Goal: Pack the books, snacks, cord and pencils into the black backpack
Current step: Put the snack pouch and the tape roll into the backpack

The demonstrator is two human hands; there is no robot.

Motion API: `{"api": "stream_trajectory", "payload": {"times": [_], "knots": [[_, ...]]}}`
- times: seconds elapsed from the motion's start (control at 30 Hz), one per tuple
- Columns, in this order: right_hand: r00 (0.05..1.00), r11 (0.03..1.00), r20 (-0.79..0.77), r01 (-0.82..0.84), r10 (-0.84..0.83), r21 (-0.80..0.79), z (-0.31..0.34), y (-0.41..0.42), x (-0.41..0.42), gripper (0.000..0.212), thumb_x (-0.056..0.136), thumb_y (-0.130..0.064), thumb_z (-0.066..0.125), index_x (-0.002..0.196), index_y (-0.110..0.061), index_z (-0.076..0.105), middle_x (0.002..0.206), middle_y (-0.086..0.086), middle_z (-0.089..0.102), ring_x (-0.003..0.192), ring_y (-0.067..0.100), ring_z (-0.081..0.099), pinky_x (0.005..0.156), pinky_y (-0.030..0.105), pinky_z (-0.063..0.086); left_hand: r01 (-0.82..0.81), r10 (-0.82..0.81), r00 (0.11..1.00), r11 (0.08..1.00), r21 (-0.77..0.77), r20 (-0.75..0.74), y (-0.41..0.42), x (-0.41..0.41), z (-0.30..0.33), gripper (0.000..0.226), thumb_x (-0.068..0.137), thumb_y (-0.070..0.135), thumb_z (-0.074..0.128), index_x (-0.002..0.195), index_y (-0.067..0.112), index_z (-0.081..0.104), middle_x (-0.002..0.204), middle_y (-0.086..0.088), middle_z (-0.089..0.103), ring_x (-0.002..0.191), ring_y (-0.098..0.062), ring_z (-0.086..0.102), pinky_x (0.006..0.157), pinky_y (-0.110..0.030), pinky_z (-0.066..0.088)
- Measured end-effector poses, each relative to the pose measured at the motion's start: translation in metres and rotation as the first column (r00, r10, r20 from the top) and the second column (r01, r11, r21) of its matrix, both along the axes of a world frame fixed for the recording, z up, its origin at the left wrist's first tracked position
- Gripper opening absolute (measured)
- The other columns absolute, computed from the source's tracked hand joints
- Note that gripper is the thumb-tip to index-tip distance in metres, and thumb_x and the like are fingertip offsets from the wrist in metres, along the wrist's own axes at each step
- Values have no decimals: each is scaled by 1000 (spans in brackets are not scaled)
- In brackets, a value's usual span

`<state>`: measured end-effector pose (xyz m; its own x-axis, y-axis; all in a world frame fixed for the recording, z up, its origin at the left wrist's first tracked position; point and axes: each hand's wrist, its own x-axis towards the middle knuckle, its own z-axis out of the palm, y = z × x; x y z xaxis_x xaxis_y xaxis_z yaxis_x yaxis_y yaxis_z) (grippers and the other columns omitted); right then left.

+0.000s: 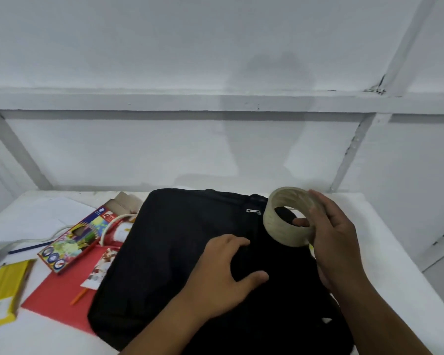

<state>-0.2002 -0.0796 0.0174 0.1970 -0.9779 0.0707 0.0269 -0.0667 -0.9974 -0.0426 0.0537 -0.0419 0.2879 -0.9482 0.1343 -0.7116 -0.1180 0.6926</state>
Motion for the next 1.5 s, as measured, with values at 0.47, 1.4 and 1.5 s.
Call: {"api": "stream_trajectory", "payload": {"times": [0.47, 1.4, 1.5], "knots": [[1000, 996, 9, -17, 16, 92, -29, -41, -91, 21, 101, -27, 54, 116, -33, 69, 102, -14, 72, 89, 22, 71, 81, 38, 57, -260, 184, 924, 945, 198, 336, -52, -101, -24, 84, 64, 94, 42, 127, 39, 47, 136, 16, 30, 133, -9, 20, 108, -37, 20], [890, 915, -216, -385, 402, 117, -63, -1, -37, 29, 100, -31, 50, 124, -42, 59, 94, -12, 70, 84, 2, 68, 73, 25, 47, -577, 503, 801, 794, 191, 325, 42, 14, 14, 100, 65, 80, 68, 143, 24, 40, 144, 4, 19, 132, -25, 34, 107, -43, 40], [883, 911, -225, -393, 412, 127, -68, 1, -35, 29, 100, -30, 50, 124, -42, 59, 97, -14, 70, 85, 4, 69, 76, 26, 49, -656, 526, 692, 744, 125, 494, 34, 3, 5, 82, 85, 67, 59, 153, 31, 28, 154, -4, 21, 136, -32, 29, 108, -52, 35]]}}
